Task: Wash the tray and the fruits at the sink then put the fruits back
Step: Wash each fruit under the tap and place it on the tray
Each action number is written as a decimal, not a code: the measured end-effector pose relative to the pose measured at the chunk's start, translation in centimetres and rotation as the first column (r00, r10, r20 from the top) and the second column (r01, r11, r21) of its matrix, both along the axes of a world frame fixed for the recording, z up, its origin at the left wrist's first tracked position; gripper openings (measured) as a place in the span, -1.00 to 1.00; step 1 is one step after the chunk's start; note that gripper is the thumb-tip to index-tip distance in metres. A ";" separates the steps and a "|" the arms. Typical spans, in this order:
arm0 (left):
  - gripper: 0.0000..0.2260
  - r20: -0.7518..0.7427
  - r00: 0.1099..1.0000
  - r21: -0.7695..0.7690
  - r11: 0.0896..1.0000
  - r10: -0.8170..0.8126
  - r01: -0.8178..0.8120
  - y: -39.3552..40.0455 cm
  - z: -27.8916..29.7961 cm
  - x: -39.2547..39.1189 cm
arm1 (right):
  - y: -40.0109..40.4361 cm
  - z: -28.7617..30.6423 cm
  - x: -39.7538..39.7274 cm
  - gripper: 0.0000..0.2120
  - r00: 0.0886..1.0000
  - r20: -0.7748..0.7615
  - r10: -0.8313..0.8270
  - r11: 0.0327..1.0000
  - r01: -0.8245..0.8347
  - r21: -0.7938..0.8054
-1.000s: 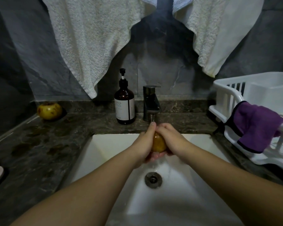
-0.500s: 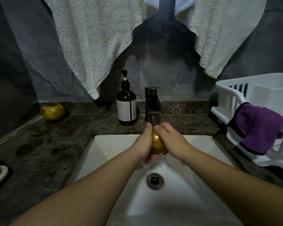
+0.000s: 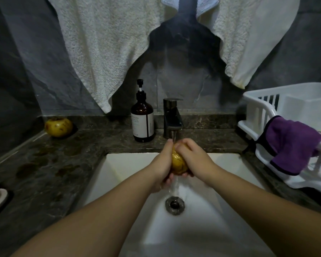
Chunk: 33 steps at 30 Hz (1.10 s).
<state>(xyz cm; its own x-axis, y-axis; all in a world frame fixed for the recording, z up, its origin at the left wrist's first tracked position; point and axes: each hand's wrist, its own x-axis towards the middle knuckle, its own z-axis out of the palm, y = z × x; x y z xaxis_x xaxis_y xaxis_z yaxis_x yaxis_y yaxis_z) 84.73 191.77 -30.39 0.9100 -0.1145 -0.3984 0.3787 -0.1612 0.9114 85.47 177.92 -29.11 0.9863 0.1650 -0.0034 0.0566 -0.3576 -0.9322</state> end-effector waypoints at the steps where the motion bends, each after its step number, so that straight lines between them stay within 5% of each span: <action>1: -0.21 0.014 1.000 -0.009 1.000 0.000 0.000 0.0 -0.2 0.0 | 0.1 0.0 0.0 -0.82 1.000 -0.027 0.014 1.000 -0.014 0.001; 4: -0.20 0.165 0.984 0.135 0.987 0.063 -0.086 -0.1 -0.5 0.4 | 0.4 0.0 -0.2 -0.67 0.984 -0.175 0.004 1.000 -0.001 0.015; 8: -0.23 0.069 0.997 0.045 0.998 0.035 -0.038 0.0 -0.2 0.3 | 0.2 -0.2 0.1 -0.86 1.000 0.021 0.011 0.999 -0.010 -0.043; 12: -0.29 0.200 0.978 0.178 0.979 0.064 -0.101 -0.3 -0.5 0.4 | 0.7 -0.1 -0.1 -0.66 0.977 -0.211 -0.029 1.000 0.028 -0.009; 15: -0.30 0.042 0.997 0.040 0.997 0.067 -0.069 -0.3 -0.5 0.1 | 0.7 -0.4 0.2 -0.78 1.000 -0.017 -0.021 0.998 0.020 -0.055; 19: -0.31 0.272 0.959 0.176 0.975 0.082 -0.133 -0.2 -0.9 0.6 | 0.7 -0.1 -0.2 -0.64 0.977 -0.210 -0.029 0.999 0.034 0.022; 23: -0.28 0.065 0.997 0.005 0.999 0.053 -0.053 -0.2 -0.5 0.1 | 0.6 -0.6 0.1 -0.76 0.999 -0.013 -0.041 0.998 0.040 -0.051; 27: -0.36 0.254 0.963 0.158 0.979 0.084 -0.127 0.0 -0.8 0.5 | 0.8 -0.5 -0.2 -0.60 0.971 -0.238 0.002 0.997 0.017 0.076; 30: -0.32 0.161 0.984 0.032 0.996 0.076 -0.082 -0.1 -0.6 0.2 | 0.5 -0.3 0.0 -0.72 0.997 -0.078 -0.019 0.999 0.022 0.041; 33: -0.32 0.282 0.956 0.119 0.986 0.082 -0.120 -0.1 -0.4 0.3 | 0.2 0.1 -0.2 -0.63 0.975 -0.222 0.030 0.994 -0.006 0.110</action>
<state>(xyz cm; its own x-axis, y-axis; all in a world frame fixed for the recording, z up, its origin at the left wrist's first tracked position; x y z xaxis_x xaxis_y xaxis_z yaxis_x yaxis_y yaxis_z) 85.07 191.63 -30.83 0.9904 0.0206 -0.1366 0.1372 -0.2623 0.9552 85.22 178.16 -29.01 0.9595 0.1943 -0.2038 -0.1513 -0.2549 -0.9551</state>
